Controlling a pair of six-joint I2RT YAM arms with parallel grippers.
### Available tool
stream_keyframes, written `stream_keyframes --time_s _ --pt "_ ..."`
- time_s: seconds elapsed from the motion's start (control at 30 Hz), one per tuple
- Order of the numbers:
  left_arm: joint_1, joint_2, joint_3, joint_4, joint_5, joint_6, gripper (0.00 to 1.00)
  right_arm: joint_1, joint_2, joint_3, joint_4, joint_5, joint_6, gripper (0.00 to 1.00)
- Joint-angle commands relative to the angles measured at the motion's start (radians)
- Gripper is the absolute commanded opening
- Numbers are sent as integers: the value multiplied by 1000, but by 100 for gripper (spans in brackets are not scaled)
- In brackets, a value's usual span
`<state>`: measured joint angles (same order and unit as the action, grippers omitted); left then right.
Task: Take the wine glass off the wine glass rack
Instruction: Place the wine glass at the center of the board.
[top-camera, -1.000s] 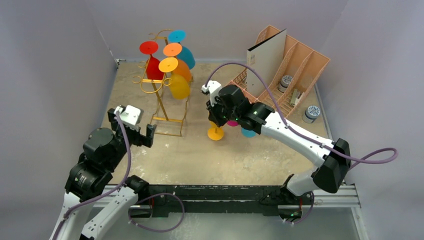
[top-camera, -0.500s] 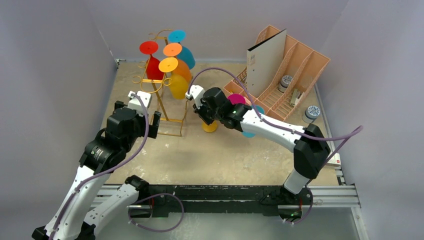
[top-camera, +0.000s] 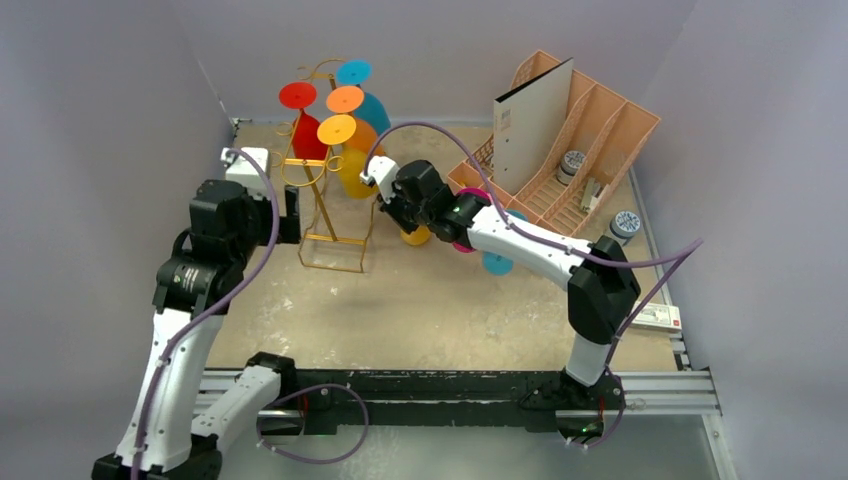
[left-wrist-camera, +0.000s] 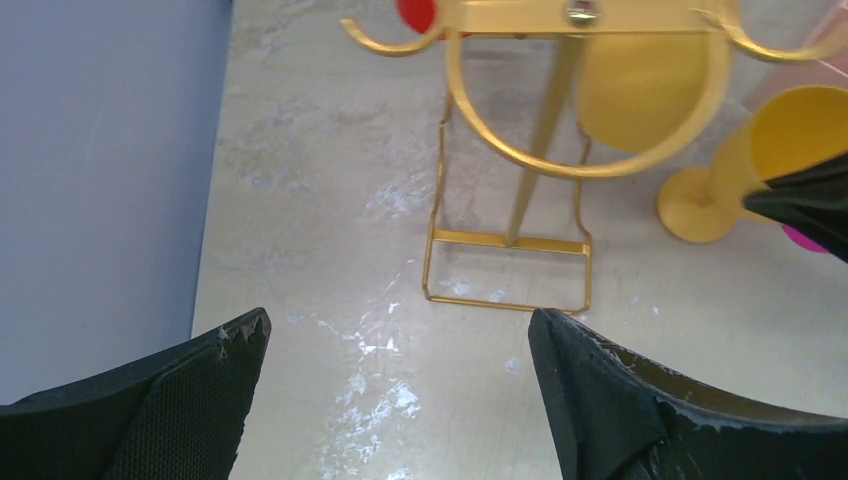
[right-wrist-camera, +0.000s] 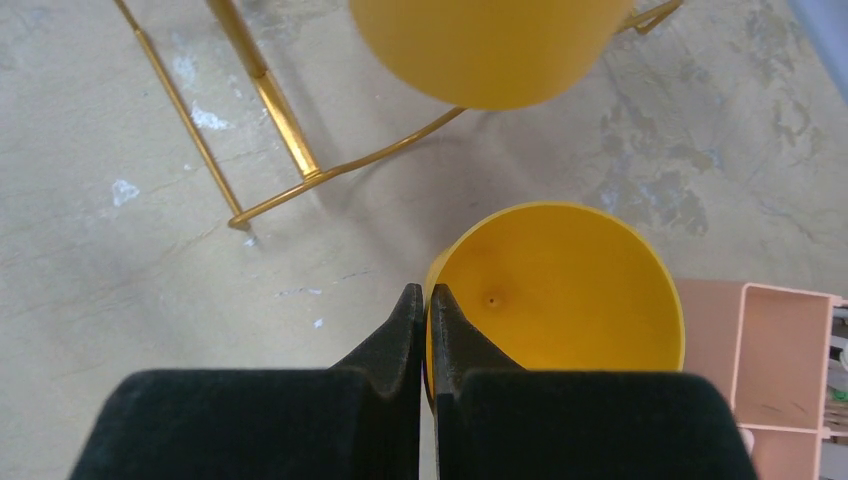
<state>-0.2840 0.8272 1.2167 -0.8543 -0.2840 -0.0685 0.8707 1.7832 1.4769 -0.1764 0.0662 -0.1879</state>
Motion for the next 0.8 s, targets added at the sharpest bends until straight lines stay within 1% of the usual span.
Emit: stream_keyframes --time_s 0.0,0.07,0.23,0.37,0.53,0.6,0.7,0.77 --pt "205 52 44 31 268 -23 100 -44 3 67 2 -8 -6 0" --pt "263 81 63 25 347 -32 100 -56 15 81 -10 -23 1 0" --pt "337 117 81 36 424 -78 100 -82 39 90 -2 -43 31 0" --pt "389 150 103 14 488 -116 100 -107 43 91 3 -19 58 0" --pt "411 139 112 16 494 -138 99 -117 48 81 1 -42 70 0" --pt "411 135 118 10 487 -136 99 -118 56 73 6 -22 73 0" --pt "411 127 118 -2 481 -129 99 -125 58 49 64 32 118 0" --pt "411 126 118 -10 471 -124 99 -129 54 41 88 37 128 0"
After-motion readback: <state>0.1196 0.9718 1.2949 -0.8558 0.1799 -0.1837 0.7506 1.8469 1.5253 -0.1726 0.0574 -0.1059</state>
